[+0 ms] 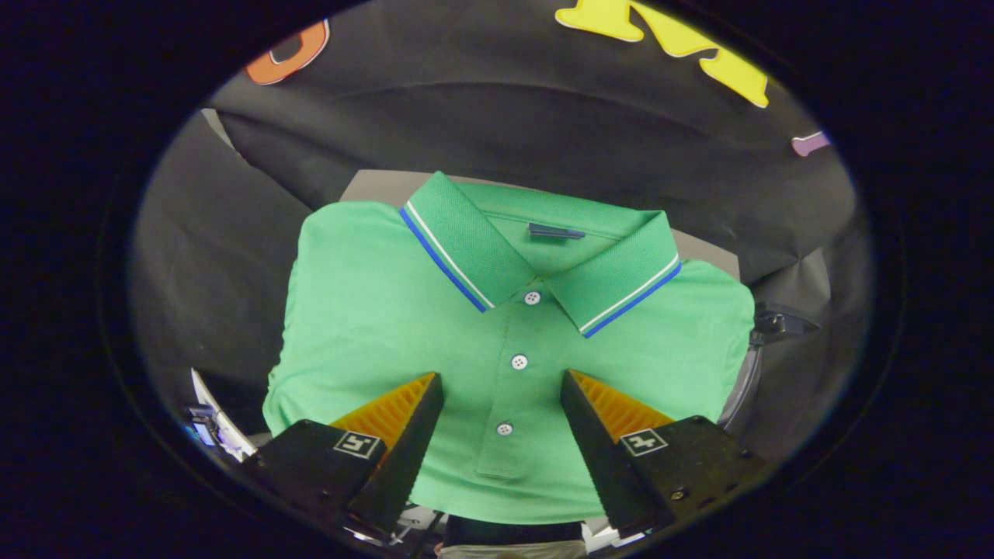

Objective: Put the clothes into the washing machine and then close the washing machine lid.

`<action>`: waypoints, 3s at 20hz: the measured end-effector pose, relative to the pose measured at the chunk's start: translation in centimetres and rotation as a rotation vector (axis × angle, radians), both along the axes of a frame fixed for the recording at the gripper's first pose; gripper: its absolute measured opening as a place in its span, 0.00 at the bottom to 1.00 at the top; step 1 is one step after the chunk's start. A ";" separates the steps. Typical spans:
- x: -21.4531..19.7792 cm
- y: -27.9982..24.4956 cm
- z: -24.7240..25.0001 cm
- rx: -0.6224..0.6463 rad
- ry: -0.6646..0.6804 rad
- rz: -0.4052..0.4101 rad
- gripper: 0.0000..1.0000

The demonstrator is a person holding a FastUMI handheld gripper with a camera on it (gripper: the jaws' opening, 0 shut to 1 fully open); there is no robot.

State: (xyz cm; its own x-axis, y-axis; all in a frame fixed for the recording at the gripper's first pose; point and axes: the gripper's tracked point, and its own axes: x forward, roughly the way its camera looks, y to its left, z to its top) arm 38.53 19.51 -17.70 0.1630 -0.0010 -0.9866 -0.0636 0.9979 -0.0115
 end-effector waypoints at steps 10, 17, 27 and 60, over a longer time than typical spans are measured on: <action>0.3 -1.0 0.3 0.095 -0.006 -0.044 0.08; 0.8 -0.9 2.9 0.116 -0.043 -0.035 0.06; -1.1 -3.0 10.4 0.168 -0.161 -0.014 0.06; -12.5 -32.2 20.5 0.194 -0.406 -0.350 0.06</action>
